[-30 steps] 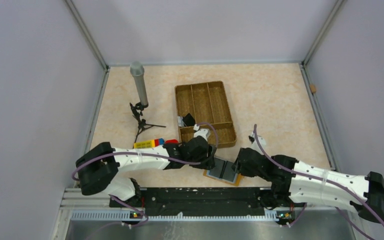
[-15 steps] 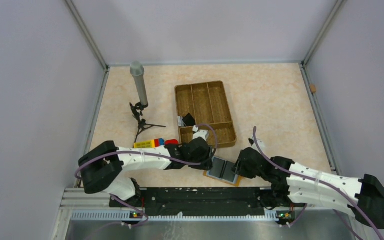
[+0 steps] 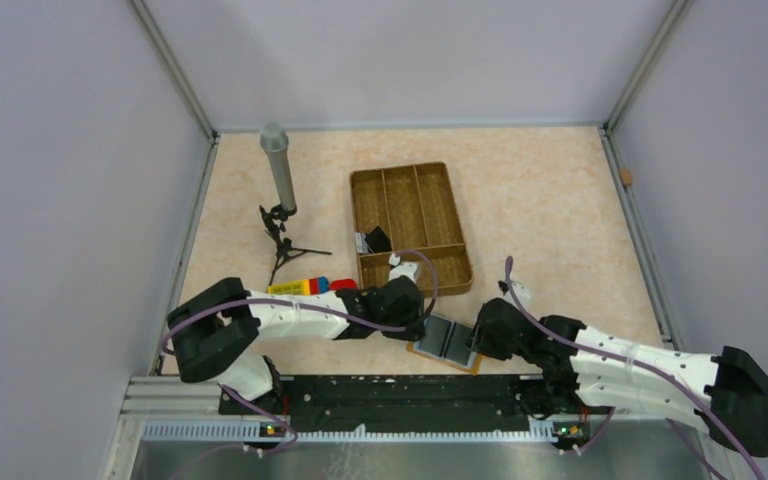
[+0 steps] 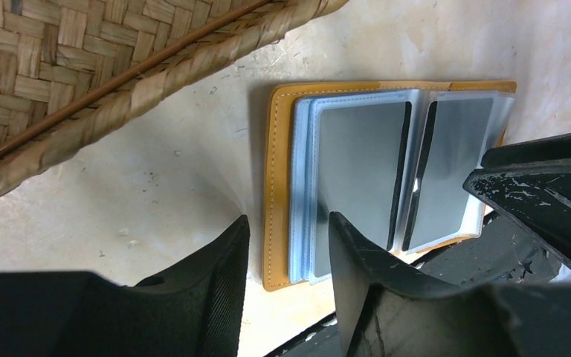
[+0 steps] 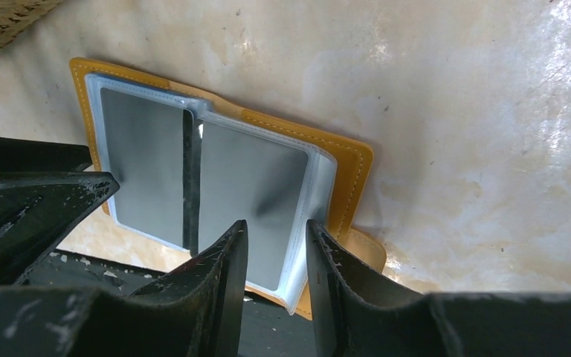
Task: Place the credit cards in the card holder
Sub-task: Insert the credit card into the card holder.
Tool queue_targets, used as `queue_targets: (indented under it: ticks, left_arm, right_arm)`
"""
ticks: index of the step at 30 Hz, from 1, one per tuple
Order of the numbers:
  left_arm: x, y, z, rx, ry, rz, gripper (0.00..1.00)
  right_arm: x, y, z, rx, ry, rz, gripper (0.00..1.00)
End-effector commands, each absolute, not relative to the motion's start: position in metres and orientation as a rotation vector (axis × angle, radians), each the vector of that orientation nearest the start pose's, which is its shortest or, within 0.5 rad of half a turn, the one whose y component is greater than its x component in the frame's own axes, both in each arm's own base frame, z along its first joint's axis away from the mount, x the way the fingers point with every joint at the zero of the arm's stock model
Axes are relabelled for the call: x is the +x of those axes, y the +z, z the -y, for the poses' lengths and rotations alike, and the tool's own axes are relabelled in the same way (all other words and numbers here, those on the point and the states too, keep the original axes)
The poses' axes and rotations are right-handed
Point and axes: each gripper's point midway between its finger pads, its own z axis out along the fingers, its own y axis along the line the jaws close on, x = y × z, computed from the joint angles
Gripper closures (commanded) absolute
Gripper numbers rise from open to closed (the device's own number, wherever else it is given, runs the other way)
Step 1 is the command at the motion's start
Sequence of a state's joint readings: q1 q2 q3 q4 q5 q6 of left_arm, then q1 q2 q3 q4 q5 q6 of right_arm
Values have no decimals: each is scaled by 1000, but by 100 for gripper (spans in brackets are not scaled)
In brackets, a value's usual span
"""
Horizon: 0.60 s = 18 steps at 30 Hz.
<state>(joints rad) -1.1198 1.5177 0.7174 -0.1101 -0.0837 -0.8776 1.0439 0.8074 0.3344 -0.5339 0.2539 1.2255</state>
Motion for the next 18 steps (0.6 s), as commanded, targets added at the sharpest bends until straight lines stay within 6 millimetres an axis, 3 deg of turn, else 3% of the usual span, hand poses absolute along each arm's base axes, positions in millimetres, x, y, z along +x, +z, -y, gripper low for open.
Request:
queue_targets:
  ticks: [1,10,18]
  left_arm:
    - [136,16,322,297,-679,-2638,56]
    - [132,10,323,301,-685,-2658,68]
    - [132,9,322,299,-683,-2662,68]
  right_arm:
    - [108,12,-170,375,523,-2616,66]
    - [116,18,-191,463,772,-2504,66]
    - [129,50,-205,456,946,-2351,66]
